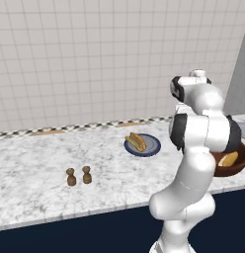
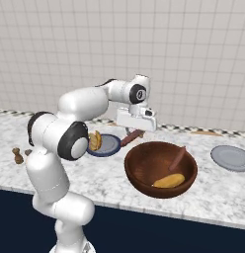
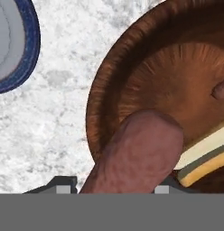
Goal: Place one bun and one sausage from the bowl on each plate.
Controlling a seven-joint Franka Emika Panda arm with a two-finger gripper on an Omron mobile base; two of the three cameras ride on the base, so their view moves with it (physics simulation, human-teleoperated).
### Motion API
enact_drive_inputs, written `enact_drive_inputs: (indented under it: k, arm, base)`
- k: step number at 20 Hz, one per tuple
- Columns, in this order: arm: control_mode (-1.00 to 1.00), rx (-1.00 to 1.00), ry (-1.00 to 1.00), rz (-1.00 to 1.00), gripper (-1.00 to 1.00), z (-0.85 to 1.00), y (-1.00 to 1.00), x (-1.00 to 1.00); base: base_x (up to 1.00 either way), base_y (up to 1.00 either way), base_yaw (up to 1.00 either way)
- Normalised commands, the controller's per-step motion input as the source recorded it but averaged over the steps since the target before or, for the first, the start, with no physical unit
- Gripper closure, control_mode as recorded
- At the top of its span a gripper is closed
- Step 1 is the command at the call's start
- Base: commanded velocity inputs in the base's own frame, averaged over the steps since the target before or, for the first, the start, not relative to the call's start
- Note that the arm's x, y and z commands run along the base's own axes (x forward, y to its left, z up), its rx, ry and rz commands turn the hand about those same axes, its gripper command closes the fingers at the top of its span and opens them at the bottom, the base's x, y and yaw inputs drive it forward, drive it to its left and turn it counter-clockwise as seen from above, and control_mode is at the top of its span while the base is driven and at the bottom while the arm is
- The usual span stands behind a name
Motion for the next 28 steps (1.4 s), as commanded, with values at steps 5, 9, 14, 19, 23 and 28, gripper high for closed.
enact_drive_inputs:
  k: [5,9,14,19,23,28]
  arm:
    - [-1.0,-0.01,0.0,0.38,1.0,0.01,0.96,0.17]
    - [-1.0,0.0,0.0,0.31,1.0,-0.06,0.99,0.0]
    - [-1.0,0.02,0.0,0.42,1.0,-0.46,0.87,0.32]
    - [-1.0,0.03,0.13,0.37,1.0,-0.25,0.25,1.0]
    - [-1.0,0.06,0.18,0.26,1.0,-0.09,-0.18,1.0]
    - [-1.0,0.07,0.16,0.21,1.0,-0.28,-0.12,0.59]
  base:
    - [0.0,0.0,0.0]
    - [0.0,0.0,0.0]
    - [0.0,0.0,0.0]
    - [0.0,0.0,0.0]
    - [0.0,0.0,0.0]
    - [0.0,0.0,0.0]
